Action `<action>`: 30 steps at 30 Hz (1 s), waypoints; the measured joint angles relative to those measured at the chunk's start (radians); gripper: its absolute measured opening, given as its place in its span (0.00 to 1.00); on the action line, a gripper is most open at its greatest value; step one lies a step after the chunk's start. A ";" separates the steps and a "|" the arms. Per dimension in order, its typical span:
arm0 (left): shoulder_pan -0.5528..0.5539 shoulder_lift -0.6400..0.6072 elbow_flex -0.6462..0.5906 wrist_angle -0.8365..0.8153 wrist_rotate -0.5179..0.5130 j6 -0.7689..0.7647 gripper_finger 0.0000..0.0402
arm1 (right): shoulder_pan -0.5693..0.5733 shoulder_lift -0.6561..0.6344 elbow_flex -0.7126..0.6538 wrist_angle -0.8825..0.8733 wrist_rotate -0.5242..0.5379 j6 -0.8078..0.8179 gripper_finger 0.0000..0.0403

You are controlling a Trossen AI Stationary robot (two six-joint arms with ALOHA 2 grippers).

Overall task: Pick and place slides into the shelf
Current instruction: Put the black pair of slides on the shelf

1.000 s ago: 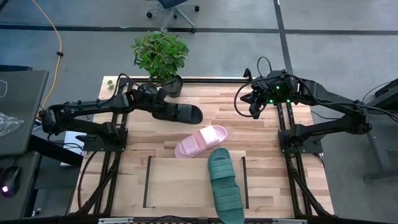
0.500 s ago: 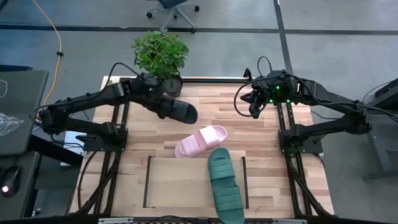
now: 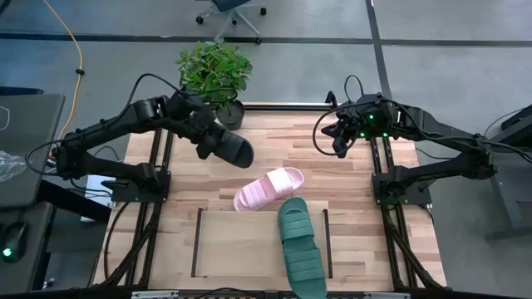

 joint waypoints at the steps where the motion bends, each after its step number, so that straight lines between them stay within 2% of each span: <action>1: 0.000 0.000 0.016 -0.027 -0.001 0.011 0.00 | 0.000 0.000 0.000 0.000 0.000 0.000 0.00; 14: 0.000 0.000 0.231 -0.322 -0.001 0.128 0.00 | 0.000 0.000 0.000 0.000 0.000 0.005 0.00; 19: 0.000 0.000 0.274 -0.378 0.030 0.160 0.00 | 0.000 0.000 0.000 0.000 0.000 0.013 0.00; 26: -0.003 0.001 0.289 -0.390 0.129 0.185 0.00 | 0.000 0.000 0.000 0.000 0.001 0.025 0.00; 30: -0.056 0.003 0.289 -0.390 0.119 0.186 0.00 | 0.000 0.000 0.000 -0.002 0.009 0.027 0.00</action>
